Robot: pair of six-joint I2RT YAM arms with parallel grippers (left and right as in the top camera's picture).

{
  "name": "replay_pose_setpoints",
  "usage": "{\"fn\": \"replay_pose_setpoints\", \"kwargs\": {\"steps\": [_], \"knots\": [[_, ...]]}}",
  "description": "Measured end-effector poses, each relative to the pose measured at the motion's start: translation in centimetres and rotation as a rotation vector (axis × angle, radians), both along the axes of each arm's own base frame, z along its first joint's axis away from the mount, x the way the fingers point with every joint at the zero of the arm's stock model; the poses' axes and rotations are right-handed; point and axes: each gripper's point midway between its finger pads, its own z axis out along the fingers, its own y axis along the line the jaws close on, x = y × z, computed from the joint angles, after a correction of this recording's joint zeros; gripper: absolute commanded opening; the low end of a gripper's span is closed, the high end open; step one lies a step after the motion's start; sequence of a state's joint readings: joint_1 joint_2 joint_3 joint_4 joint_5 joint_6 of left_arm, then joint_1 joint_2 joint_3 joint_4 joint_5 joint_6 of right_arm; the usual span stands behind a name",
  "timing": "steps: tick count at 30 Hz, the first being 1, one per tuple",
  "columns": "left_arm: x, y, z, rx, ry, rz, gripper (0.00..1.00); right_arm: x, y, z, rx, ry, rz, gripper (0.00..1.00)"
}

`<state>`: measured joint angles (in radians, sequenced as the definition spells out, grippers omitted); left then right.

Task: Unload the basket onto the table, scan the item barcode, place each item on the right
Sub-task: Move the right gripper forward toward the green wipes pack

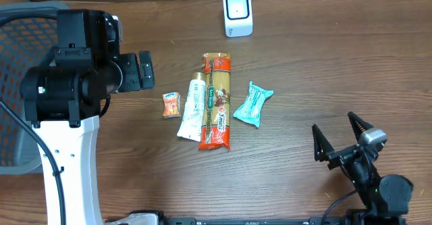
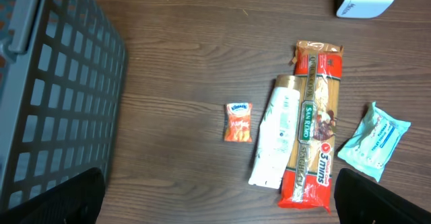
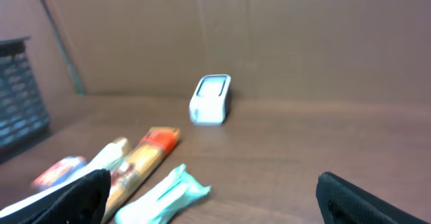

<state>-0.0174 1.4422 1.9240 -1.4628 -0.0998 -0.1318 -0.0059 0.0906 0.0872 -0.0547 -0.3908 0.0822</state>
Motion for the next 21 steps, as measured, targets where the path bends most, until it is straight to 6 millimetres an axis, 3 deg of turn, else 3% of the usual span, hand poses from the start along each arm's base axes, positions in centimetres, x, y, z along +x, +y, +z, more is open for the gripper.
{"fn": "replay_pose_setpoints", "kwargs": {"steps": [5,10,15,21], "knots": [[0.0,0.0,0.0,0.002,0.0,0.001,1.0,0.9,1.5,4.0,0.007,0.12,0.098,1.0],[0.0,0.1,0.0,0.003,0.002,0.002,1.0,3.6,3.7,6.1,0.054,0.423,0.243,1.0],[0.0,0.1,-0.1,0.003,0.003,0.002,1.0,6.2,6.8,4.4,0.105,0.784,0.372,1.0],[0.0,0.1,-0.1,0.003,0.002,0.002,1.0,8.8,12.4,0.1,0.118,0.962,0.561,1.0]]}}
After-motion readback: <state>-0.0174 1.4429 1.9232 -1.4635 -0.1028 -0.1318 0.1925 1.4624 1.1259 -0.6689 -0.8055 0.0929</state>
